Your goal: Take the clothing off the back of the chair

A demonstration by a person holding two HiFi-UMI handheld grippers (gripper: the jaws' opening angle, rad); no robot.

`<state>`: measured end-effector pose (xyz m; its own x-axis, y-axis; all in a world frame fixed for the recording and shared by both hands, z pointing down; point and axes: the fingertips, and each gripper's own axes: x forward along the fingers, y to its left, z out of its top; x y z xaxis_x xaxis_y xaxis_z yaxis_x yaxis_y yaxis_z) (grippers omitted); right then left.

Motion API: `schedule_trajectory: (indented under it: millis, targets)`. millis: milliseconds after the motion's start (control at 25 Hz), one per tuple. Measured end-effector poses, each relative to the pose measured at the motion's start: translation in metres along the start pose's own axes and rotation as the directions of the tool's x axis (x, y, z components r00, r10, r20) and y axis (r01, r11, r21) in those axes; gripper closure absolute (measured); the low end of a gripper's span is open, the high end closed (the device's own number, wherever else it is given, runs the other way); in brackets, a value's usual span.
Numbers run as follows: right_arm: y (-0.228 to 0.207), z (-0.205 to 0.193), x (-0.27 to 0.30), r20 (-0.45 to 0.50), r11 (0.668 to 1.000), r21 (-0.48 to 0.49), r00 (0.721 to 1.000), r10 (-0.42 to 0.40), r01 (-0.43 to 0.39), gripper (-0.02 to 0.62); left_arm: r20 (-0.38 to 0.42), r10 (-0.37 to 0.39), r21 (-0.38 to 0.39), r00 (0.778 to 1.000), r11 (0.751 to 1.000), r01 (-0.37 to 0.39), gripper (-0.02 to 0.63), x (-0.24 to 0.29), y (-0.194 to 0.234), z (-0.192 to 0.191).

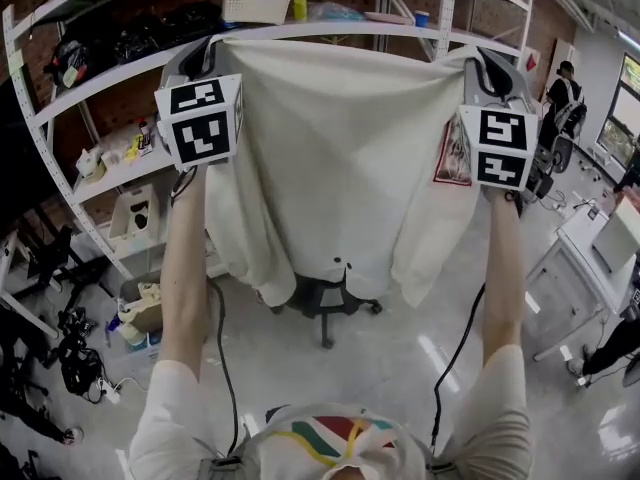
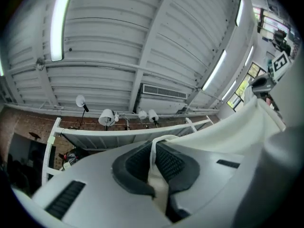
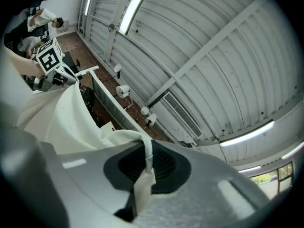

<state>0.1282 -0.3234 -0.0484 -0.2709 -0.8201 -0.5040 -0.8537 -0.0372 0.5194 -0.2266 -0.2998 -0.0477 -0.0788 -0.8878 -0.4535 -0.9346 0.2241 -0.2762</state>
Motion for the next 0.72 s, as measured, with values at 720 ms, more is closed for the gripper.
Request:
schedule_trajectory:
  millis: [720]
  targets:
    - [-0.022, 0.148, -0.053, 0.338, 0.996, 0.081, 0.939, -0.059, 0.033, 0.588, 0.298, -0.092, -0.059, 0.950, 0.992, 0.115, 0.588, -0.075, -0.016, 0.152]
